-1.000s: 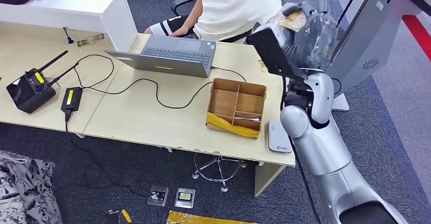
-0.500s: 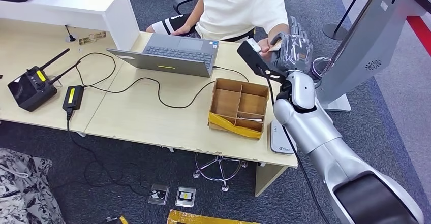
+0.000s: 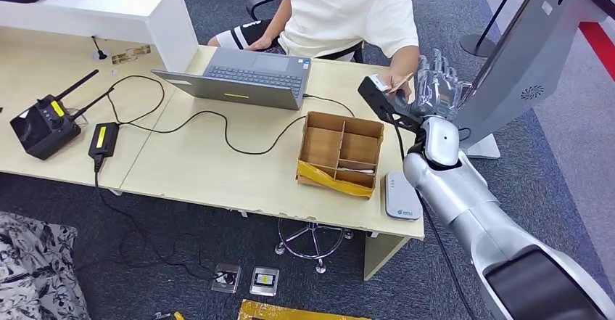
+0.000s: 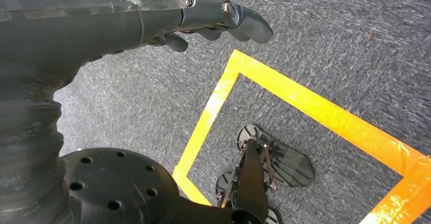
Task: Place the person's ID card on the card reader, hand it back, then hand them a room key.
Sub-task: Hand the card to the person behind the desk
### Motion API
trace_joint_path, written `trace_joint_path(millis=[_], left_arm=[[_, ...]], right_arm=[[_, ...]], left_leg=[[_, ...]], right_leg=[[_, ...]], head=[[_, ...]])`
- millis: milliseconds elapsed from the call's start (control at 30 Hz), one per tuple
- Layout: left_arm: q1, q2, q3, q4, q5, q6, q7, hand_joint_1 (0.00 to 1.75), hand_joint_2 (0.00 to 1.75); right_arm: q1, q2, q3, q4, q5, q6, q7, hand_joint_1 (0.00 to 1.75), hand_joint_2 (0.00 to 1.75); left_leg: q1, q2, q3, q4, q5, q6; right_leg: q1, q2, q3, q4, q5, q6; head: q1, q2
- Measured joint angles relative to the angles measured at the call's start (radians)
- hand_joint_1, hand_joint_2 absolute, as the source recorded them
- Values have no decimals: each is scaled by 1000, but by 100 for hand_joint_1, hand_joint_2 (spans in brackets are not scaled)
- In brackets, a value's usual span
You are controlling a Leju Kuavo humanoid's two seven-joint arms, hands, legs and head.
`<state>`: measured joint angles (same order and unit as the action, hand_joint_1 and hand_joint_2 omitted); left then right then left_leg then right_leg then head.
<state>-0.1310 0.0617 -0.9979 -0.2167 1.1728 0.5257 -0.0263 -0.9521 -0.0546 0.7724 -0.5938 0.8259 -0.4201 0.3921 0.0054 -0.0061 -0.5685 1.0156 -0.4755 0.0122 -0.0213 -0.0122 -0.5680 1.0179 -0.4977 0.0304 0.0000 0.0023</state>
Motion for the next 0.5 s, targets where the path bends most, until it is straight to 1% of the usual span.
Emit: trace_joint_path(millis=[33,100,200,267,367,433,500], left_arm=[[-2,-1,0,0,-1,0,0,0,175],[-5,-1,0,0,-4,0,0,0,175],[-9,-1,0,0,-7,1,2,0,175],[-9,-1,0,0,-3,4,7,0,175],[-2,-1,0,0,20,12,12,0,175],[7,0,0,0,38,17,12,0,175],[14,2,0,1,51,21,11,0,175]], right_arm=[[0,-4,1,2,-1,-2,-1,0,175],[2,-11,2,3,-2,-21,-9,0,175],[15,-21,2,-16,-8,-105,-48,0,175],[36,-35,2,-72,0,-149,-68,0,175],[96,-64,2,-248,47,-146,-81,0,175],[158,-85,2,-417,67,-105,-75,0,175],[233,-106,4,-594,59,-59,-66,0,175]], left_leg=[[0,0,0,0,0,0],[0,1,0,0,0,0],[0,3,0,0,0,0],[0,3,0,0,0,0],[0,3,0,0,-1,0],[1,3,1,0,-1,0],[1,3,1,0,-2,0]], right_leg=[[0,1,0,0,0,0],[0,2,0,0,0,0],[0,3,-1,0,0,0],[0,3,-1,0,0,0],[0,3,-1,0,0,0],[1,4,-1,0,0,0],[1,3,-1,0,-1,0]], head=[[0,0],[0,0],[0,0],[0,0],[0,0],[0,0],[0,0]])
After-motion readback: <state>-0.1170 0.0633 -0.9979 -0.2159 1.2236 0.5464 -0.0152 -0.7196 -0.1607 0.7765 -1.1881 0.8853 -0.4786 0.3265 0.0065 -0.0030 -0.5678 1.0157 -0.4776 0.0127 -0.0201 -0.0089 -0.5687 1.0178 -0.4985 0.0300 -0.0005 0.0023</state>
